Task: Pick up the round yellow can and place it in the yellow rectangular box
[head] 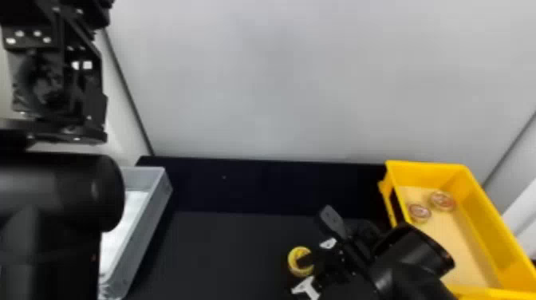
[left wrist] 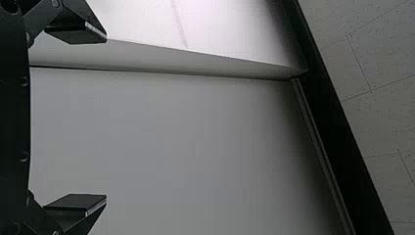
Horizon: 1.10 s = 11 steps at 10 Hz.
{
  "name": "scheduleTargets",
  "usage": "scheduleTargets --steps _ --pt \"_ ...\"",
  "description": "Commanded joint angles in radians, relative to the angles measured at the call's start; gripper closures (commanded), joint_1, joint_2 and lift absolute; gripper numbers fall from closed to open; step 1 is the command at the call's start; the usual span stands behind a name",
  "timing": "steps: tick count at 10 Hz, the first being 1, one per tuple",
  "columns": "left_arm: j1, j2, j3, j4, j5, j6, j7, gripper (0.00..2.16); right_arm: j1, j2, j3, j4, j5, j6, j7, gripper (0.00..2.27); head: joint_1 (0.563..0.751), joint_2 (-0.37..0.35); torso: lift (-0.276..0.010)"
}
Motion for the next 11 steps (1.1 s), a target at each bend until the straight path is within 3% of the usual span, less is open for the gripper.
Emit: scheduleTargets --steps 1,11 --pt "-0.001 -0.001 0.0 -0.001 0.0 0.002 0.0 0.13 0.001 -0.004 -0.018 0.0 0.015 0.0 0.0 0.1 0.663 0.054 -0.01" --pt "0.0 0.0 0.002 -0.006 -0.003 0.007 0.0 0.13 0.016 -0.03 -0.066 -0.057 0.056 0.011 0.019 0.11 0.663 0.054 -0.01"
